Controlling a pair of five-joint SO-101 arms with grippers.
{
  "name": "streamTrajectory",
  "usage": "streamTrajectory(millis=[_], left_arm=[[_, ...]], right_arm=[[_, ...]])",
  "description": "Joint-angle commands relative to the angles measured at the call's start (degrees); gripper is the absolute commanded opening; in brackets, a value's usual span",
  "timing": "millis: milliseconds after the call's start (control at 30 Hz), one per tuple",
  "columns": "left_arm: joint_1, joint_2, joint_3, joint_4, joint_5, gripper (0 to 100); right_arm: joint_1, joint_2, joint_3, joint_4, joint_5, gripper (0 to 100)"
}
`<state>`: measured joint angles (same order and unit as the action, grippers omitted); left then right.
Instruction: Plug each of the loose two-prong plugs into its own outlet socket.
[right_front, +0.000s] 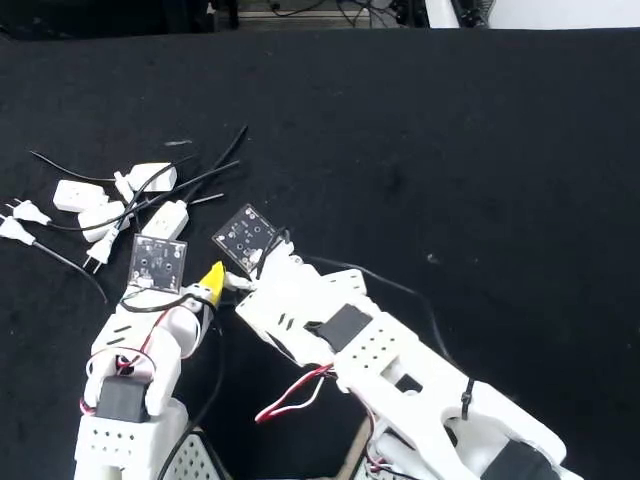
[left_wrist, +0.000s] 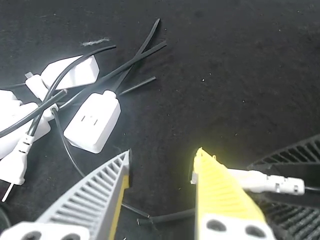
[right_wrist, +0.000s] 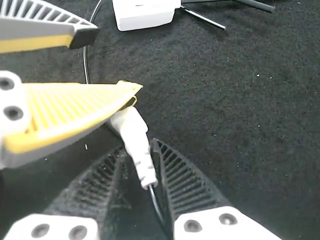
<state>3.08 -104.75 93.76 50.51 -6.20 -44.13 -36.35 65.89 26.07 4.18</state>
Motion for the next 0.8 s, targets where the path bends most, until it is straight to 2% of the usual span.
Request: streamTrajectory(millis=[0, 767], left_arm=[[2.51, 0.79, -0.66, 1.05, -1.67, 21], [3.74, 0.88, -0.75, 2.29, -3.43, 21]], right_arm=[[-0.88, -2.95, -1.19, -2.90, -0.26, 1.1], [-1.05, -2.95, -1.10, -2.90, -0.26, 1.1]])
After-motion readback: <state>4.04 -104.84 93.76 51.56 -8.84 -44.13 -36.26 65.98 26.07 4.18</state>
